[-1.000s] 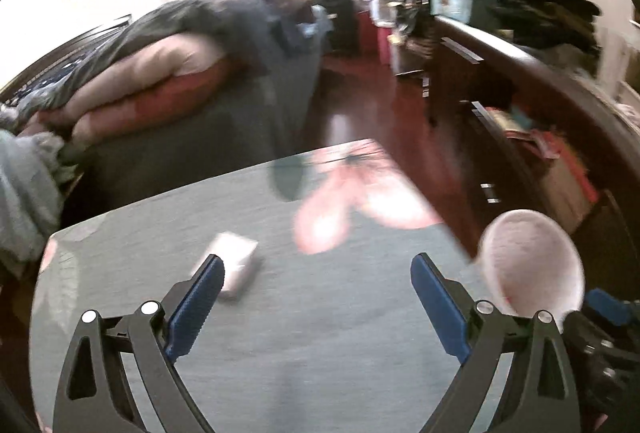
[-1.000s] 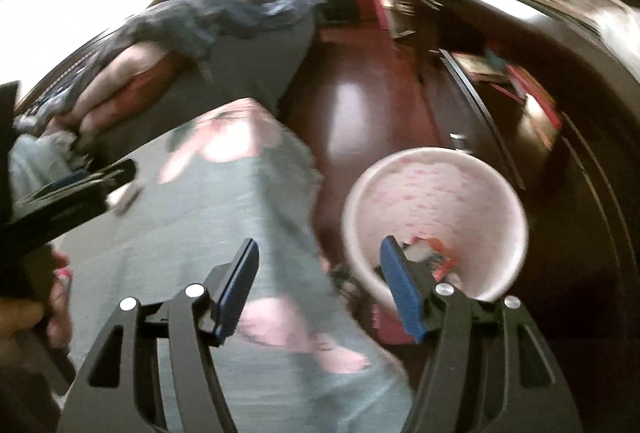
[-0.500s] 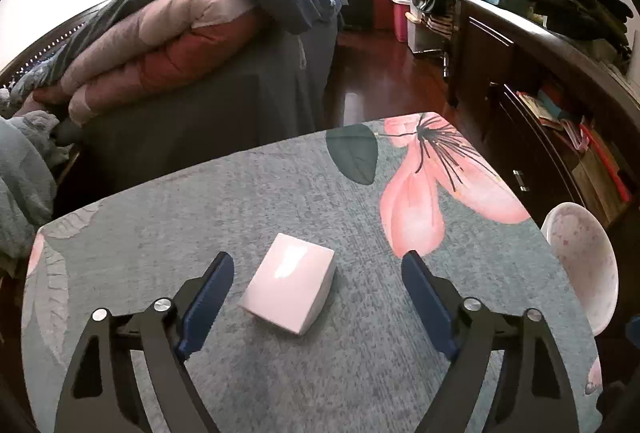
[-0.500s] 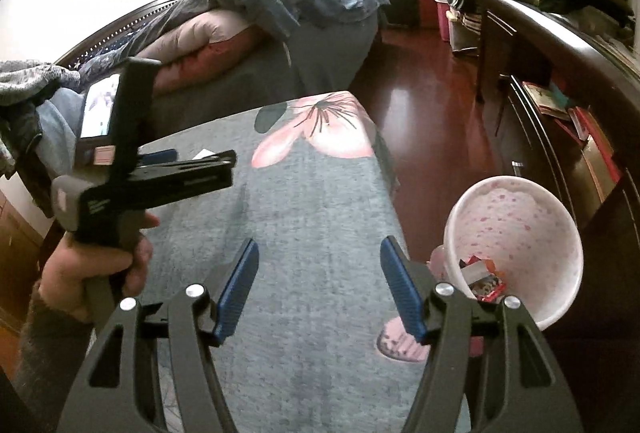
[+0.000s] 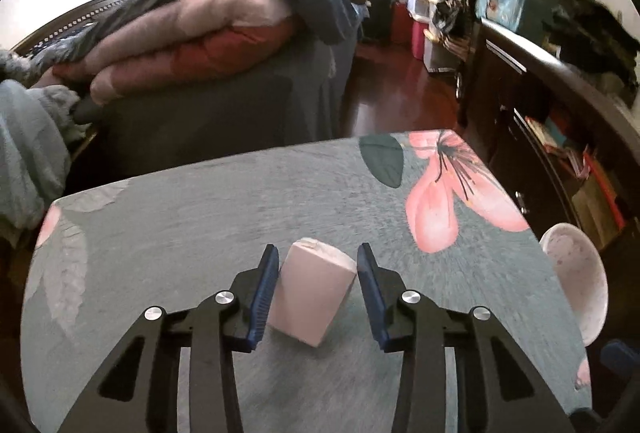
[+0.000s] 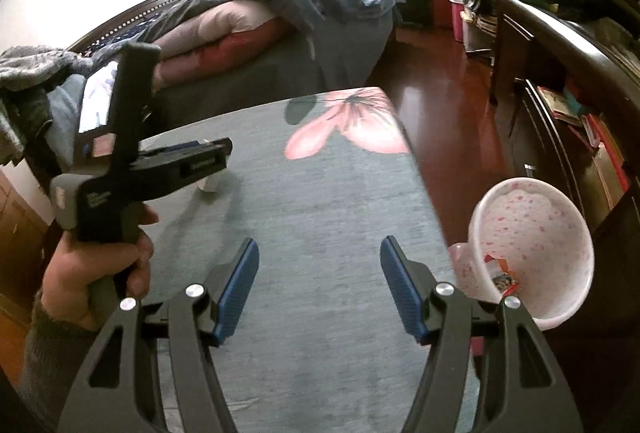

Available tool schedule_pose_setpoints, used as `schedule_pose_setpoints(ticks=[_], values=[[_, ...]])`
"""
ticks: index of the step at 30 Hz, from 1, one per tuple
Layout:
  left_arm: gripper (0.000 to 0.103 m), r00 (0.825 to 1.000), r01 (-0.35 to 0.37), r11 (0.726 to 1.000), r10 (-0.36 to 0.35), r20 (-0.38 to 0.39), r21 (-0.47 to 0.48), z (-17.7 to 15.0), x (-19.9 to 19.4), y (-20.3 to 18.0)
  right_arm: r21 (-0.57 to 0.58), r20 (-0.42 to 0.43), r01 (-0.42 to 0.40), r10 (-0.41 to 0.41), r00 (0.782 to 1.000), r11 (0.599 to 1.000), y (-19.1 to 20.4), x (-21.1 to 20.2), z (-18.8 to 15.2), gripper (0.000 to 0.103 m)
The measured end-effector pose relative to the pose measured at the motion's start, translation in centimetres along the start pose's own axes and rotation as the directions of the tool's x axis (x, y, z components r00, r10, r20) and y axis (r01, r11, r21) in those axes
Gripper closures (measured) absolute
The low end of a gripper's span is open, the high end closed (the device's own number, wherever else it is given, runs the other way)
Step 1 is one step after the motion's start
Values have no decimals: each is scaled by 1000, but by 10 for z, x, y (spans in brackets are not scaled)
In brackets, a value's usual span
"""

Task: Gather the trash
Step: 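Grasp the pink-capped glue stick upright with the right gripper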

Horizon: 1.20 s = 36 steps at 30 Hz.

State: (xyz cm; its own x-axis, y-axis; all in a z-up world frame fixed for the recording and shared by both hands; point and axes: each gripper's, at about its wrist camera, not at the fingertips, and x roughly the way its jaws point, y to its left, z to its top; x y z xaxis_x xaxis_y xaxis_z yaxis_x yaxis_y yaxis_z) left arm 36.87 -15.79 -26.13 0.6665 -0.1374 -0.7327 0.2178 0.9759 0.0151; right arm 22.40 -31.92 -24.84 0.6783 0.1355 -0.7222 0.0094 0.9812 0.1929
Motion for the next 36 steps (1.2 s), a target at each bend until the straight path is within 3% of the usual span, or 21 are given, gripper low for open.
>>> schedule_pose_setpoints(ticks=[6,12,16,22,27,30,33,35,36], values=[[63,999,-25,997,29,41,-79,-13,-51,40,-53,-25,-68,67,997,996,45,1,-7,39],[63,990,-112,976,126,64,-189,-39,-104,102,-108,-70,-151,144,987,983,99,12,-16,37],[63,982,-160,955,181,61,-248,-56,-128,136,-134,-110,-201,187,976,970,137,28,-24,29],[63,971,-201,932,230,65,-301,-78,-155,172,-204,-162,-219,188,969,954,196,57,-37,29],[63,969,-207,920,240,63,-333,-90,-164,193,-235,-180,-201,160,971,951,222,75,-43,29],[63,968,-208,913,244,61,-351,-94,-168,203,-264,-180,-175,130,975,949,231,81,-46,39],[63,968,-205,907,243,60,-367,-97,-169,210,-299,-179,-144,93,979,943,235,85,-50,56],[63,969,-198,905,239,63,-376,-99,-171,214,-325,-167,-119,67,984,938,237,86,-51,78],[63,970,-194,905,235,65,-380,-99,-173,214,-325,-171,-128,75,982,937,237,86,-50,79]])
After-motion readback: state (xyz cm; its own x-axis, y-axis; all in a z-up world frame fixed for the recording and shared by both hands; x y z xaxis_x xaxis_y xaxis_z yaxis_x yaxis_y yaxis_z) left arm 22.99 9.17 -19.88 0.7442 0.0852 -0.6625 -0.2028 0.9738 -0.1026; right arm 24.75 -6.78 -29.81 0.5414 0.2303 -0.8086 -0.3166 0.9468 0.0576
